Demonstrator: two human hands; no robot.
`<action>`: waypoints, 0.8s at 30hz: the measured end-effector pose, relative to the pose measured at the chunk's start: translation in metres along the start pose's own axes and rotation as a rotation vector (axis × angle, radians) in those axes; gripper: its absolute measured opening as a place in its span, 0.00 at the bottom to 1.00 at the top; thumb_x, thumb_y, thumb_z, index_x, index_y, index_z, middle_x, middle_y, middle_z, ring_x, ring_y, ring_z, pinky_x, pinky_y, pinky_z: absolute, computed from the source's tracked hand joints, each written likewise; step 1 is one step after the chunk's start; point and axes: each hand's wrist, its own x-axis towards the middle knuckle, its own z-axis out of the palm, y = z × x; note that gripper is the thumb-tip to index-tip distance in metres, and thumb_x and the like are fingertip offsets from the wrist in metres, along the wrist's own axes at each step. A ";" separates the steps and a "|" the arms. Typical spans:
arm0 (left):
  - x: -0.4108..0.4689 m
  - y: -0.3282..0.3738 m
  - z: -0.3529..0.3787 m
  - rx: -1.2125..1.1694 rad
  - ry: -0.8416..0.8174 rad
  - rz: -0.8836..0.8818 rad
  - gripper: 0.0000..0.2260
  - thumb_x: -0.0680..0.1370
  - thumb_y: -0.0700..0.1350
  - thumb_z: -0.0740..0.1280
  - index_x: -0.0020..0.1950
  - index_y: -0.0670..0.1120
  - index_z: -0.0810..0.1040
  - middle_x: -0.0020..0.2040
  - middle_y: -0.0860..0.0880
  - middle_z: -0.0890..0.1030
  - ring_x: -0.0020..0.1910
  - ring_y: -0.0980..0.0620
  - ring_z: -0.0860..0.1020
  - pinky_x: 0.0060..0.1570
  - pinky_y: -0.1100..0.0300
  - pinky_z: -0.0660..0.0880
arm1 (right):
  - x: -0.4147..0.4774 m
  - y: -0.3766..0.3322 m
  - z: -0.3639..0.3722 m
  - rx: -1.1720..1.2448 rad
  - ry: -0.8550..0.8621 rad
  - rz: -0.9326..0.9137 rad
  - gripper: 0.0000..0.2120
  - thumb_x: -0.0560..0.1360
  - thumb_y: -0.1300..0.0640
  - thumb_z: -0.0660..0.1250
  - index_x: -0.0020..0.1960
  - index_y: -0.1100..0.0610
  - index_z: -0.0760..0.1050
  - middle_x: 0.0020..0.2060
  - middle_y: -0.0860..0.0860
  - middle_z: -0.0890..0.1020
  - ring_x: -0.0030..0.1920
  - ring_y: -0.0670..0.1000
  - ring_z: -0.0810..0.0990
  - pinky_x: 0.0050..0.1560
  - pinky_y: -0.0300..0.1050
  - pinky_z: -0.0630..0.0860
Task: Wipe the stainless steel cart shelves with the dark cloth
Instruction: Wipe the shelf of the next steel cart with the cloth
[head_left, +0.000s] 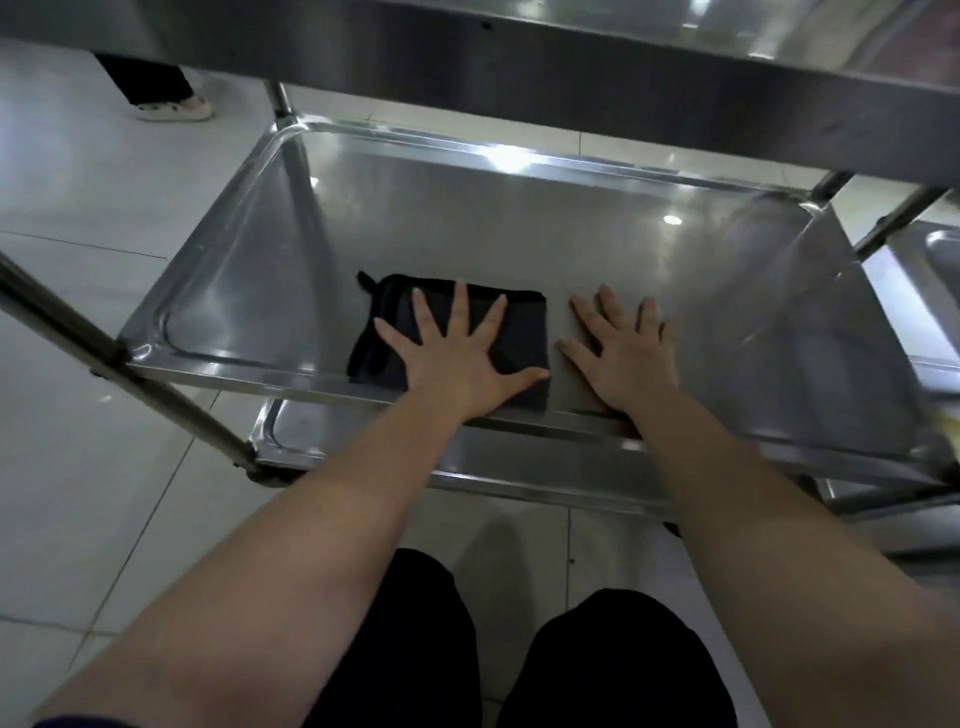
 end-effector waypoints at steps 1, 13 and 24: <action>0.000 0.020 0.003 0.000 0.001 0.013 0.46 0.65 0.83 0.46 0.77 0.66 0.35 0.79 0.51 0.31 0.75 0.33 0.31 0.63 0.21 0.36 | 0.000 0.003 0.000 0.025 0.011 0.005 0.29 0.81 0.35 0.47 0.79 0.39 0.48 0.80 0.44 0.49 0.78 0.65 0.46 0.76 0.64 0.42; 0.006 0.018 -0.018 -0.076 0.137 0.085 0.26 0.82 0.61 0.55 0.79 0.57 0.57 0.80 0.49 0.55 0.78 0.39 0.52 0.70 0.31 0.51 | 0.012 -0.039 -0.036 0.689 0.006 -0.121 0.26 0.82 0.46 0.61 0.76 0.55 0.64 0.75 0.54 0.67 0.74 0.55 0.63 0.72 0.46 0.58; 0.046 -0.025 -0.049 0.058 0.081 0.330 0.29 0.79 0.60 0.63 0.78 0.57 0.58 0.78 0.51 0.62 0.78 0.45 0.53 0.73 0.38 0.53 | 0.024 -0.079 -0.052 0.130 0.039 -0.153 0.15 0.78 0.52 0.68 0.63 0.57 0.75 0.61 0.58 0.75 0.61 0.59 0.73 0.55 0.49 0.71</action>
